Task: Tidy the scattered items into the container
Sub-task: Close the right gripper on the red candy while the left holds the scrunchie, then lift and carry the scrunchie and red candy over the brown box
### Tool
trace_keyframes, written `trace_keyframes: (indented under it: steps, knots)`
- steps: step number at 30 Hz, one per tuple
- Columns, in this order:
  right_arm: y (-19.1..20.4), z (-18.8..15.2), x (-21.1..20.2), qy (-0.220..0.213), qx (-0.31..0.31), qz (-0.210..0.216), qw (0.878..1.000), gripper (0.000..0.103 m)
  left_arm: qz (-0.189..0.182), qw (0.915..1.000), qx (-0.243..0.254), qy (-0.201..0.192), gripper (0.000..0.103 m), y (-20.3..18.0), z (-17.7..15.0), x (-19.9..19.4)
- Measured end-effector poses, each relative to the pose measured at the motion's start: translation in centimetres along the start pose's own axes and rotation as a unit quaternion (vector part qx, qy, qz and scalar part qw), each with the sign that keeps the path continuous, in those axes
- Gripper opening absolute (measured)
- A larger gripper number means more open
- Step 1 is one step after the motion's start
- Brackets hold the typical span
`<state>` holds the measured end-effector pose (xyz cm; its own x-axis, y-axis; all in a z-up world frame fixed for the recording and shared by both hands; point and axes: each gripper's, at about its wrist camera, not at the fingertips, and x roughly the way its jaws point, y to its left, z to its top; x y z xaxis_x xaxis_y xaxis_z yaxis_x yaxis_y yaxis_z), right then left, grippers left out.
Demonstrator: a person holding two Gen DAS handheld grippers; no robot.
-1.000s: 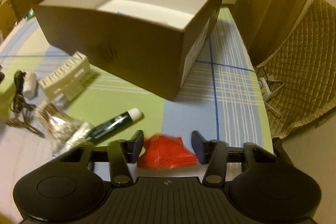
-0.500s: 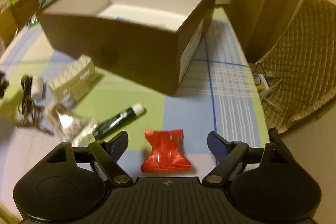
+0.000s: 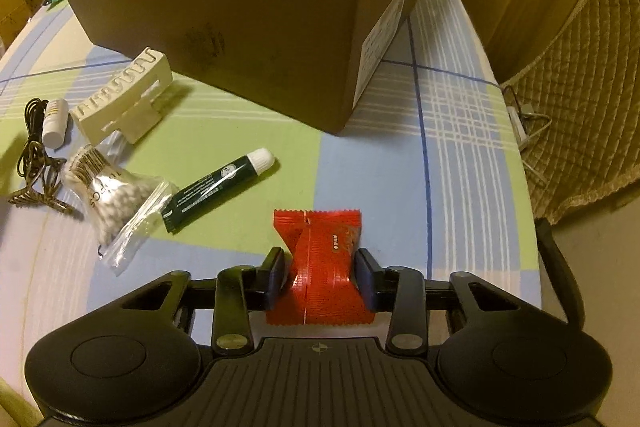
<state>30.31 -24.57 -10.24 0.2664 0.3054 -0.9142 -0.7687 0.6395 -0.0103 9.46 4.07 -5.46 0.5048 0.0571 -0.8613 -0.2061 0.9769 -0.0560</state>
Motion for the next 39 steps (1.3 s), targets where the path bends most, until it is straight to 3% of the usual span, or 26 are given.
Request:
trace_keyframes:
  steps: [9, 20, 39]
  knots:
    - [0.7, -0.4, -1.0, -0.003, 0.002, 0.009, 1.000, 0.028, -0.004, 1.0000, 0.006, -0.005, 0.027, -0.6, 0.0, -0.4]
    - [1.8, 0.3, -5.1, -0.055, 0.029, 0.064, 0.996, 0.027, -0.017, 0.9993, 0.016, -0.031, 0.027, -1.6, 0.9, -1.8]
    - [4.0, 4.8, -9.1, -0.132, 0.001, 0.098, 0.986, 0.027, -0.042, 0.9946, 0.051, -0.080, 0.027, -4.1, 5.7, -2.9]
